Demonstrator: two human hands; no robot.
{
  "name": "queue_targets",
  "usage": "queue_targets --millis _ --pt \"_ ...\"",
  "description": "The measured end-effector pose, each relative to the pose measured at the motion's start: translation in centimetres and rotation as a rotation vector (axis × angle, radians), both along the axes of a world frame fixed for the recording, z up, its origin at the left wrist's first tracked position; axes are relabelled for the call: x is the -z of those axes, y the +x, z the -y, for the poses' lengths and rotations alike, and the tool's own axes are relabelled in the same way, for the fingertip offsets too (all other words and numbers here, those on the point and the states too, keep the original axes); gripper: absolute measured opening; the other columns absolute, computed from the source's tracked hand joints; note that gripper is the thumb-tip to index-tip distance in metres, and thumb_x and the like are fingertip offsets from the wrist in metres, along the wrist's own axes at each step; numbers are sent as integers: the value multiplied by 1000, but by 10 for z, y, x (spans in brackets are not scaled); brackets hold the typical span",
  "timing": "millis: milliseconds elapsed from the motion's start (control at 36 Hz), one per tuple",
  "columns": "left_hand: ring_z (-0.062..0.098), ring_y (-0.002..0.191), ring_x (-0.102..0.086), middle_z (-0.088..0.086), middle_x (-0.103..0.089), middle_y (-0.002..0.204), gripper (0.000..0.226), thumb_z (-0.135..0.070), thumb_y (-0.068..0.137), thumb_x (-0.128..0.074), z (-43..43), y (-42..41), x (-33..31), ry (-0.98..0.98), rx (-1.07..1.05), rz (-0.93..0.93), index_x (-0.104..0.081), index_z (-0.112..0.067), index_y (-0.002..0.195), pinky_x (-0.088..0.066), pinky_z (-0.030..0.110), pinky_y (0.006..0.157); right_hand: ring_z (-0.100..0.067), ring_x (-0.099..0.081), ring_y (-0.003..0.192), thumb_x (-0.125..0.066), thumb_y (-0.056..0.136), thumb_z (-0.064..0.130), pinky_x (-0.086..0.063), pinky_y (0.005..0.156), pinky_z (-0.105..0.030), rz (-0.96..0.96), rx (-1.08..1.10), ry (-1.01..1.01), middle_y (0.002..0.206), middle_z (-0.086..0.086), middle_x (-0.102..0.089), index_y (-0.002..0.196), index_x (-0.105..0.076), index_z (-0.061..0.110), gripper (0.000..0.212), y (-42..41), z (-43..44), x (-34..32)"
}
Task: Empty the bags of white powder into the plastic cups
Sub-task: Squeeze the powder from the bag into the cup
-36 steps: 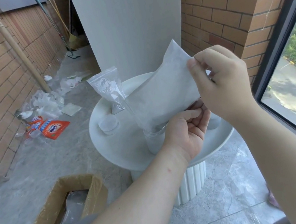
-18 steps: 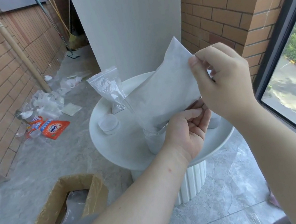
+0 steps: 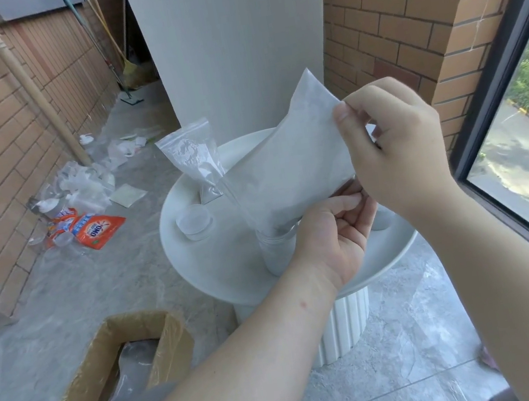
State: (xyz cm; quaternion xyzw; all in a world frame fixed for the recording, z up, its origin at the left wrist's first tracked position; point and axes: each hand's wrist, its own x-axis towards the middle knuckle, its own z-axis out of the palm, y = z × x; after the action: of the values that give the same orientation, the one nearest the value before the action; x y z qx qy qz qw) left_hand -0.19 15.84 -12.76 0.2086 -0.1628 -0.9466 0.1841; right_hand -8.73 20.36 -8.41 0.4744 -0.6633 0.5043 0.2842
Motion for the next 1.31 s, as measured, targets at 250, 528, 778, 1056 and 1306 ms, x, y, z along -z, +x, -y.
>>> queue_targets --millis 250,528,778,1056,1306 --pt "17 71 -74 8 -75 80 29 17 87 -44 0 -1 1 1 -4 16 -66 -1 89 -62 27 74 -15 -54 77 -55 101 22 -43 63 -30 31 -28 55 83 0 -59 85 -66 8 25 -1 1 2" --pt "16 71 -74 7 -76 81 28 16 88 -44 0 0 0 -11 2 16 -66 -1 92 -60 26 79 -18 -54 78 -54 102 22 -44 63 -34 24 -12 35 82 -3 -60 85 -66 6 26 -1 0 0" --pt "18 72 -74 8 -75 83 30 18 86 -44 0 0 1 18 -4 -27 -67 0 88 -62 28 71 -15 -55 76 -56 101 25 -43 63 -30 51 -42 82 82 -2 -62 86 -67 9 25 -2 2 2" --pt "18 71 -74 8 -74 84 36 15 87 -46 3 -2 2 7 25 -79 -75 1 71 -61 26 73 -5 -47 69 -47 106 34 -35 65 -19 317 -107 117 66 4 -49 72 -56 16 40 -3 -9 -3" --pt "21 76 -74 12 -71 87 22 12 88 -49 2 -4 2 19 33 -51 -71 7 89 -60 24 66 -15 -62 86 -41 90 13 -44 73 -23 661 -243 -6 93 -6 -72 92 -74 13 33 -14 -20 12"
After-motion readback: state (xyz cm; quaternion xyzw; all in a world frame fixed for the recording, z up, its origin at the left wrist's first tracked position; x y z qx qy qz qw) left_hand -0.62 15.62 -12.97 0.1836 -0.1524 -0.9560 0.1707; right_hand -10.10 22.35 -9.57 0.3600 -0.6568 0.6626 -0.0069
